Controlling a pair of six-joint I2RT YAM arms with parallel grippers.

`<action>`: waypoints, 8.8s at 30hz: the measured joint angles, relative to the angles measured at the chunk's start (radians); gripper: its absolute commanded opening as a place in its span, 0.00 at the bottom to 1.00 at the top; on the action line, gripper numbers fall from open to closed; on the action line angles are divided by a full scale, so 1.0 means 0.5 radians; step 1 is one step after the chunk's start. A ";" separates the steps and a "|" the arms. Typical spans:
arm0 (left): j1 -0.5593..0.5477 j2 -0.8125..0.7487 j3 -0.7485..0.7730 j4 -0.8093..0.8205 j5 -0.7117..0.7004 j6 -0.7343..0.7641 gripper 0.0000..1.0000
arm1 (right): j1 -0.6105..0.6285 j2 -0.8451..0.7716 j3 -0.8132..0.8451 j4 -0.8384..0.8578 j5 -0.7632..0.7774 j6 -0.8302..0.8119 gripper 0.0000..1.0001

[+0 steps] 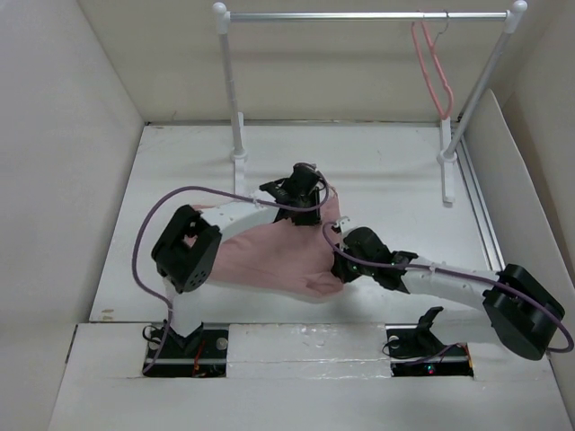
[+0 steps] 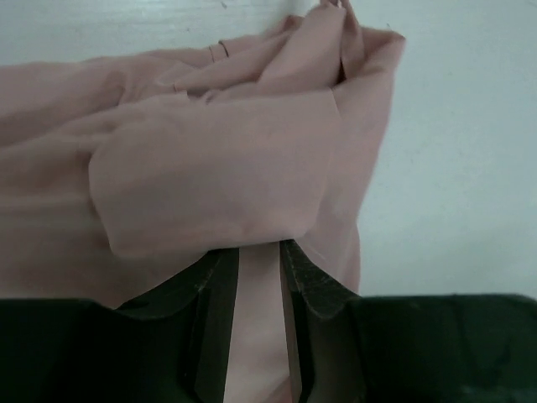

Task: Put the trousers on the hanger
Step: Fold the trousers at the center of the board, then pick up the hanger from the clothesline, then place the trousers on the hanger.

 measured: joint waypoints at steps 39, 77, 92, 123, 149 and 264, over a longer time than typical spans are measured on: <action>-0.341 -0.774 -0.142 0.012 -0.227 0.108 0.00 | -1.746 0.547 3.500 -1.222 -0.452 -0.954 0.84; -0.230 -1.346 -0.728 0.150 0.082 0.213 0.45 | -1.891 0.613 3.135 -1.182 -0.695 -1.139 0.00; -0.289 -1.073 -0.017 0.095 0.198 0.173 0.55 | -1.785 -0.236 1.718 -0.928 -0.426 -1.143 0.00; -0.469 0.004 0.674 0.153 -0.063 -0.353 0.61 | -0.752 -1.315 0.488 -0.926 -0.019 -0.961 0.00; -0.474 0.176 0.699 0.146 -0.253 -0.482 0.13 | -0.588 -1.225 0.488 -0.967 0.252 -0.976 0.00; -0.718 0.000 -0.722 1.021 -1.045 -1.341 0.00 | -0.882 0.758 0.320 0.554 -0.894 -0.152 0.14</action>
